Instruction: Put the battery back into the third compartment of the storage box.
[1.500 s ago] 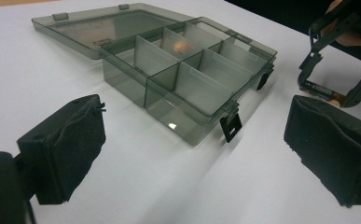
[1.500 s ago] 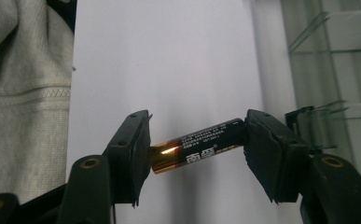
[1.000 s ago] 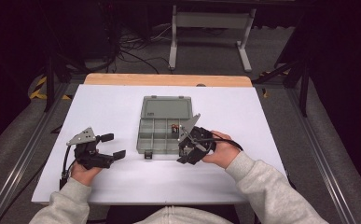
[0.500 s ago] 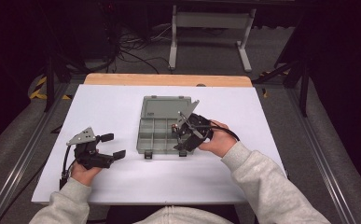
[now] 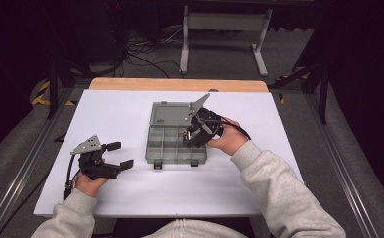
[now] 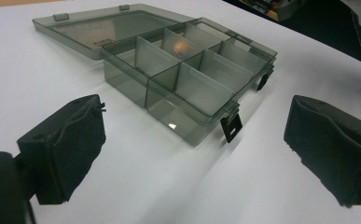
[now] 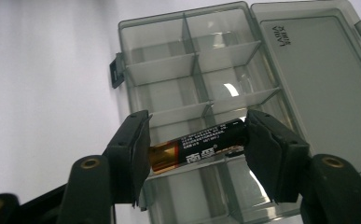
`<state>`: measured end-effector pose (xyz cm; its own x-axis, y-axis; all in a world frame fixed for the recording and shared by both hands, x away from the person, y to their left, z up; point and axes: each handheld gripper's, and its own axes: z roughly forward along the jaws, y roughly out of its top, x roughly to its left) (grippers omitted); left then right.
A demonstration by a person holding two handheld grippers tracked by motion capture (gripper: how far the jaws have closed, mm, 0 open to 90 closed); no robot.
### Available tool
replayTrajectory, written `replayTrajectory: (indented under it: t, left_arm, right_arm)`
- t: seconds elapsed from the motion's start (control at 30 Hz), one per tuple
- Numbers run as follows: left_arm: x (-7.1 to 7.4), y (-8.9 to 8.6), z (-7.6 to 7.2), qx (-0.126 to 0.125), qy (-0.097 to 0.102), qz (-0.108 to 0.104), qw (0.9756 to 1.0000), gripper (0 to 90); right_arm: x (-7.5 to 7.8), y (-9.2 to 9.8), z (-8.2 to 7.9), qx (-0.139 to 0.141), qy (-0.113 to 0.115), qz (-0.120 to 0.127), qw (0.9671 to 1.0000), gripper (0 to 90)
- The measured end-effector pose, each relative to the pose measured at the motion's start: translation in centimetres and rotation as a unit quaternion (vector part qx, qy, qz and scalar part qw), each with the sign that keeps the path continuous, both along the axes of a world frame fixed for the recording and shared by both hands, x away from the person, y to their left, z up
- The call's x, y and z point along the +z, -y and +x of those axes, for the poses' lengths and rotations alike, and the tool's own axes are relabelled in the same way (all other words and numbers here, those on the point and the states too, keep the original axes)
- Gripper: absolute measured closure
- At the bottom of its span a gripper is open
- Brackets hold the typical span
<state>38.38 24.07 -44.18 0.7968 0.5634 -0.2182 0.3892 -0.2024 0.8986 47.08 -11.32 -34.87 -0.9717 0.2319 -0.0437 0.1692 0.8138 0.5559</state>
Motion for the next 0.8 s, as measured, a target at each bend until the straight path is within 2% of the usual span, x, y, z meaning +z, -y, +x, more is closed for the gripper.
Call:
replayTrajectory:
  t: [0.33,0.5,0.8]
  left_arm:
    - [0.0,0.0,0.0,0.000,0.000,0.002,1.0000,5.9]
    - [0.0,0.0,0.1,-0.002,0.001,0.003,1.0000,5.9]
    - [-0.1,0.0,0.1,-0.002,0.001,0.004,1.0000,5.9]
  right_arm:
    - [-0.1,-0.6,2.6,-0.024,-0.001,0.004,0.9997,42.0]
    - [-0.2,-0.9,3.1,-0.026,-0.002,0.004,0.9997,42.0]
    - [-0.3,-1.0,4.7,-0.045,-0.005,-0.001,0.9990,42.0]
